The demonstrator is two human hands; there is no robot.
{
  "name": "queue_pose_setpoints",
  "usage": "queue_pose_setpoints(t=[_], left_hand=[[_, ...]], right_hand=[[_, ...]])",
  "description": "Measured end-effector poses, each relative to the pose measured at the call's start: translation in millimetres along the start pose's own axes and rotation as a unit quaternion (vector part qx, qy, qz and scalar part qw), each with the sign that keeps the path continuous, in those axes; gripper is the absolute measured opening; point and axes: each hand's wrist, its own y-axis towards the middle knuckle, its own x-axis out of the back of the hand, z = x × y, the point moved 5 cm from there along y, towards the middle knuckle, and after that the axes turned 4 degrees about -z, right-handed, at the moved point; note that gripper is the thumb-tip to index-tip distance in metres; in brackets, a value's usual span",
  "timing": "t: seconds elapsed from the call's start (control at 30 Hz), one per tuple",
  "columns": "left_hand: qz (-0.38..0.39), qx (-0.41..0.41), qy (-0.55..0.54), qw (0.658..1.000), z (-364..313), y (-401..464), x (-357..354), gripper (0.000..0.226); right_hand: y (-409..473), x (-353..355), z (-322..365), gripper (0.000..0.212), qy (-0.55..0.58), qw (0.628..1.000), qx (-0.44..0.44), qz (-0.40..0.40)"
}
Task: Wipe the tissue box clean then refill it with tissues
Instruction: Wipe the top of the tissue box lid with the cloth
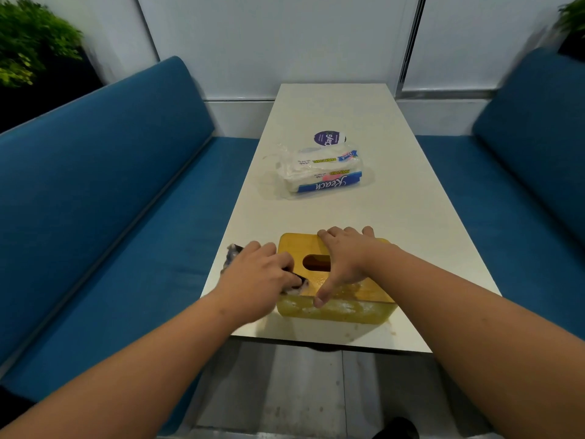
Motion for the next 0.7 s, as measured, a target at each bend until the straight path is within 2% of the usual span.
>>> queue_pose_setpoints(t=[0.1, 0.27, 0.4, 0.5, 0.7], left_hand=[[0.043, 0.070, 0.021, 0.996, 21.5, 8.9, 3.4, 0.042], [0.048, 0.014, 0.012, 0.999, -4.1, -3.1, 5.4, 0.045], [0.044, 0.086, 0.021, 0.995, 25.1, 9.8, 0.1, 0.045], [0.044, 0.107, 0.024, 0.993, 29.9, 8.7, -3.2, 0.048], [0.034, 0.064, 0.031, 0.997, 3.0, 18.9, -0.8, 0.035]], right_hand=[[0.4, -0.1, -0.7, 0.143, 0.002, 1.000, -0.001, 0.005], [0.8, 0.2, -0.4, 0.143, -0.003, 1.000, -0.001, 0.003], [-3.3, 2.5, -2.5, 0.142, 0.006, 1.000, 0.006, 0.009], [-10.6, 2.3, -11.7, 0.144, 0.012, 0.999, 0.012, 0.035], [-18.3, -0.6, -23.3, 0.143, -0.017, 0.999, 0.003, 0.029]])
